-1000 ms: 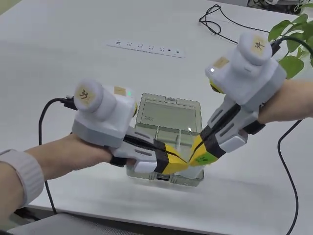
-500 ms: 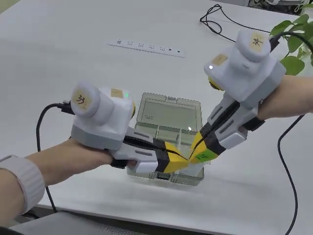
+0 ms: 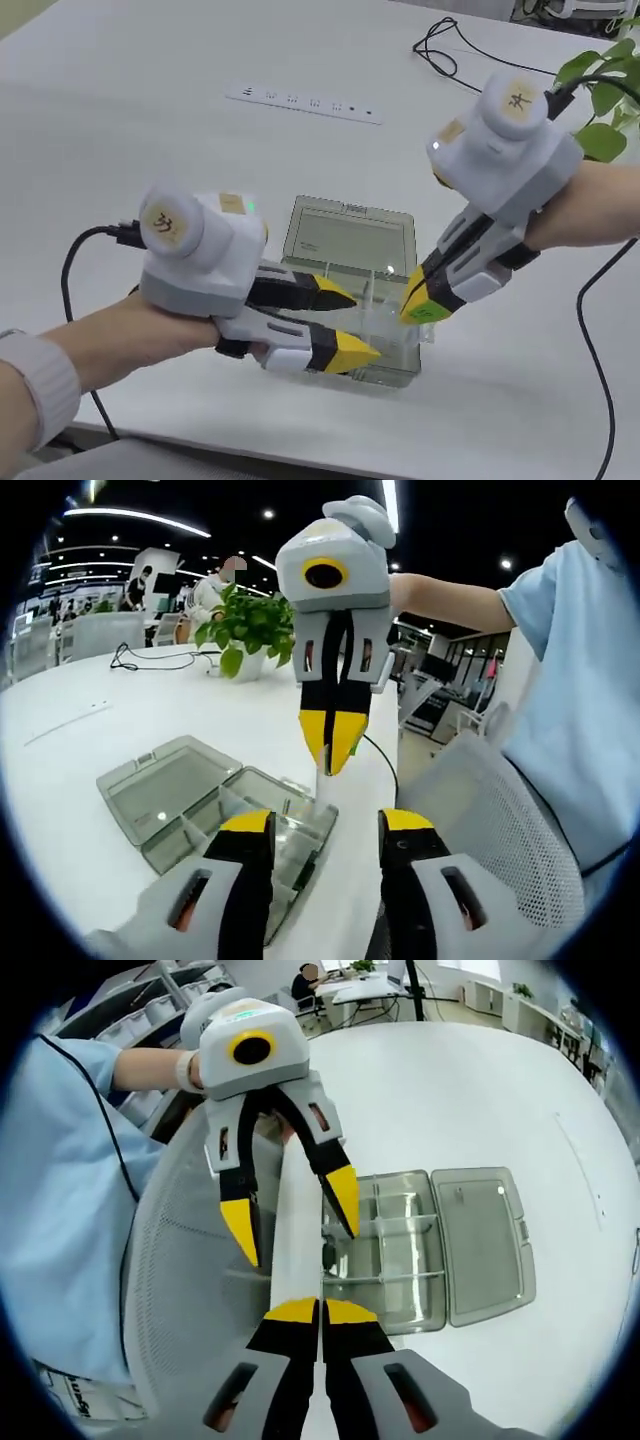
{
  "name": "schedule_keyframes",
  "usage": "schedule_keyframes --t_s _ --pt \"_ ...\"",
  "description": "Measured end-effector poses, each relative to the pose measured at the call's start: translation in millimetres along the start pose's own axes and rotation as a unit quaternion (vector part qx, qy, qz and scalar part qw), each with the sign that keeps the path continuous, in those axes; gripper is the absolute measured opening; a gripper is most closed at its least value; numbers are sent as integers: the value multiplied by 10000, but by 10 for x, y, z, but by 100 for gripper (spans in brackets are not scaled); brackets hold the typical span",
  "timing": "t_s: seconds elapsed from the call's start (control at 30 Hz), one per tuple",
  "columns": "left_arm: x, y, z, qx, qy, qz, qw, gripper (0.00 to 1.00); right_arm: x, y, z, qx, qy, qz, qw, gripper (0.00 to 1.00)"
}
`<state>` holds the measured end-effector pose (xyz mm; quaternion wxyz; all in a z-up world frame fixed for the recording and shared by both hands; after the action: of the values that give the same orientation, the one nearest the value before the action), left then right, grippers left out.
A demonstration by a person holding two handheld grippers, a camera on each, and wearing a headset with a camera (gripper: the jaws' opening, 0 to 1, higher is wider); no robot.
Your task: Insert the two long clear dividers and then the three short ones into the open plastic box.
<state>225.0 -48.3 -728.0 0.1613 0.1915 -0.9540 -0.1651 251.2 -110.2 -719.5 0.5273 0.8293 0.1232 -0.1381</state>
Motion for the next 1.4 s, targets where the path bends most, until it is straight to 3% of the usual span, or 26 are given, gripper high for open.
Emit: schedule_keyframes --t_s 0.17,0.37,0.5,0.67,0.93,1.4 --pt "-91 37 36 38 33 -279 9996 60 57 -28 6 -163 -61 280 9995 2" --pt "-169 101 85 71 43 -546 9985 75 179 -43 55 -493 41 656 9966 2" --pt "-242 167 110 108 49 -788 9968 88 218 -52 88 -667 133 789 9946 2" --pt "-369 264 171 105 99 -1148 9933 100 290 -87 109 -702 145 814 9941 2" --pt "-448 404 240 116 203 -1404 9898 100 330 -80 84 -704 181 875 9935 2" --pt "-419 423 343 164 376 -1430 9889 100 375 -179 107 -864 217 846 9924 2"
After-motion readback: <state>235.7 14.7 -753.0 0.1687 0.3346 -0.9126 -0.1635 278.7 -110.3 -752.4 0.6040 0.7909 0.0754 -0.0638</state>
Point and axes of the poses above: the centre of the closed fingertips' face, and the gripper's own axes: y roughly backward along the fingers, x roughly to its right, z roughly out of its underside, the point moved 3 cm from there along y, roughly backward along the fingers, and after that the axes turned 5 degrees about -z, right-handed, at the moved point
